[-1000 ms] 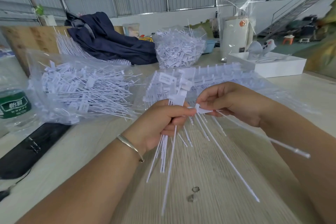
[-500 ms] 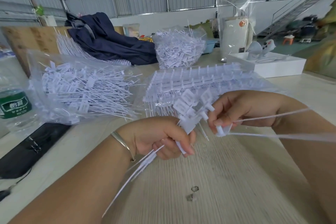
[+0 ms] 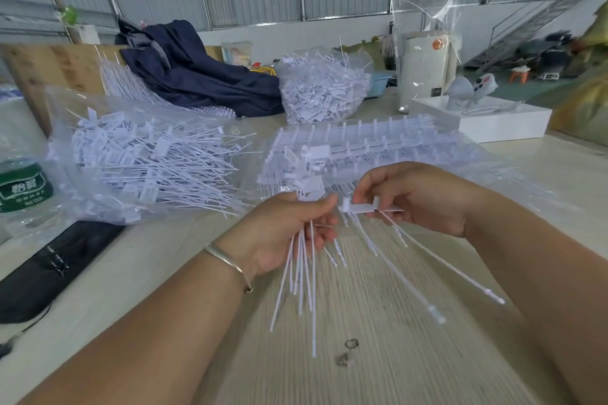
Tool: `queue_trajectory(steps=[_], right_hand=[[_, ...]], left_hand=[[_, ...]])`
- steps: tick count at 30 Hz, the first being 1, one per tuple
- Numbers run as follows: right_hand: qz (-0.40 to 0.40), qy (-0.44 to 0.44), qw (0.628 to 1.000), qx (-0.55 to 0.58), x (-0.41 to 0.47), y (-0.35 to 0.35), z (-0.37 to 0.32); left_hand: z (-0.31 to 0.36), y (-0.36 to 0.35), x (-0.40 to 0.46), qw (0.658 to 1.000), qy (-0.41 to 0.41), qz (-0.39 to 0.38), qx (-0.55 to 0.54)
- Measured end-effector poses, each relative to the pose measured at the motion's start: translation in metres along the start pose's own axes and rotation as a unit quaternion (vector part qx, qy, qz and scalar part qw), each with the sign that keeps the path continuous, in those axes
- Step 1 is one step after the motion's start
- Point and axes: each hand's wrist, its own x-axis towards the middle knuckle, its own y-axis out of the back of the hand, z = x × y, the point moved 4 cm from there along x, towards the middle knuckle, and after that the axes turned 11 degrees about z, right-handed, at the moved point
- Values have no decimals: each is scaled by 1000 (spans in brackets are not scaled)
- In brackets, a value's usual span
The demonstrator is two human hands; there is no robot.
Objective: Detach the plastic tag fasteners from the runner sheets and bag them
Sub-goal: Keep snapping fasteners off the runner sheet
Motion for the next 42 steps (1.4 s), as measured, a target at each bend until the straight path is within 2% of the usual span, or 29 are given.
queue_trajectory(steps=[6,12,18,23,29,32,34,35,38,42], right_hand=[[-1,15,1000,6,-3,-2,-2],[28,38,999,10,-2,0,-5],[64,55,993,78,-2,8,-7],[70,45,993,86,-1,10,-7],[7,16,996,84,-2,-1,-2],[-122,-20,988,95,-7,-23,3],[-189,-24,978,90,-12,-34,4],[-190,-20,978,85,-12,-35,3],[-122,5,989,85,-8,-26,0],[-72,13,989,131,-4,-17,-1]], left_hand=[[4,-4,-2,999,15,-3,-29],[6,2,2,998,-35,42,14],[6,8,6,995,-63,73,-24],[12,3,0,996,-71,15,-55],[12,-10,-6,980,-17,-93,-173],[12,-25,-15,959,5,-191,-210],[13,-30,-18,954,-9,-216,-209],[14,-30,-17,954,-14,-212,-209],[15,-23,-12,964,-17,-164,-210],[12,-15,-6,977,-9,-101,-189]])
